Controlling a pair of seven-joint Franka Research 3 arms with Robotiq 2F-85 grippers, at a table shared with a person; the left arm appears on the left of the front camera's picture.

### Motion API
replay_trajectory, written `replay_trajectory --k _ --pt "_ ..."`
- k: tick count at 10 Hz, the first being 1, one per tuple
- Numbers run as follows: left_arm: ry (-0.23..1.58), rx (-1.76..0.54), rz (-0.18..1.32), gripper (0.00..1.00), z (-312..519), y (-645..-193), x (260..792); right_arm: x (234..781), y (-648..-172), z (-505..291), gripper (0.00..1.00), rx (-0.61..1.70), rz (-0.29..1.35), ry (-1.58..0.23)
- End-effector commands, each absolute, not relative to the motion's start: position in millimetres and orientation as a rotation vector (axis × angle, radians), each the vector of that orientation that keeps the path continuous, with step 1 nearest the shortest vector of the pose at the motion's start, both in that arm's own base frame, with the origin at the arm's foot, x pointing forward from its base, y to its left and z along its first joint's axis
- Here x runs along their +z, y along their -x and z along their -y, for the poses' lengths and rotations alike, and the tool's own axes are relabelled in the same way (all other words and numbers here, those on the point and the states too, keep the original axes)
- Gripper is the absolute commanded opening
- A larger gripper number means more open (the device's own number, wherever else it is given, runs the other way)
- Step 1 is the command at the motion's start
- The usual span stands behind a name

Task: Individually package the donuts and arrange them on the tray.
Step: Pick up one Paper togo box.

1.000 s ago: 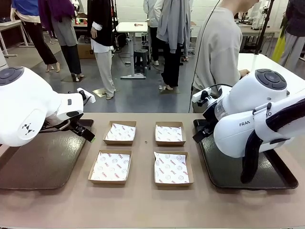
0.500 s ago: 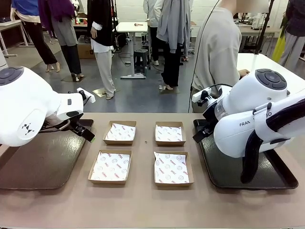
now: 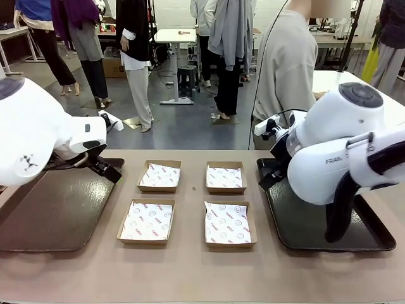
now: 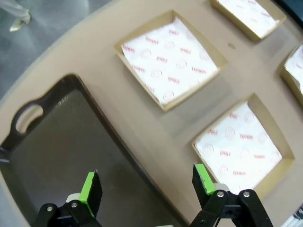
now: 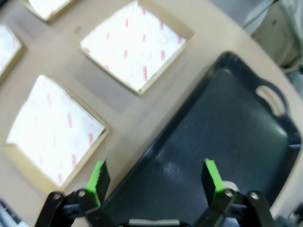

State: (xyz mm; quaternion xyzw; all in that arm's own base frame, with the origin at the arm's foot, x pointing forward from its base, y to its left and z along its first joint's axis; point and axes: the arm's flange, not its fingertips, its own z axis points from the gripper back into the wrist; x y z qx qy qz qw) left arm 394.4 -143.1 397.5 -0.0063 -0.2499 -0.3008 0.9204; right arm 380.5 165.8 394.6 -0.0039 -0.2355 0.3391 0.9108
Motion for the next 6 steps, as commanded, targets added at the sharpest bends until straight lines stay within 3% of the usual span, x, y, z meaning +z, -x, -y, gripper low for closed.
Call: replay_trajectory --k 1,4,6 --pt "0.023 -0.672 0.416 1.00 102 -315 399 417 -311 -134 1.00 0.647 0.364 0.067" --pt "0.081 -0.685 0.254 1.00 85 -268 389 438 -253 -114 1.00 0.606 0.213 0.063" --pt "0.051 -0.652 0.250 1.00 82 -249 389 432 -249 -104 1.00 0.572 0.182 0.070"
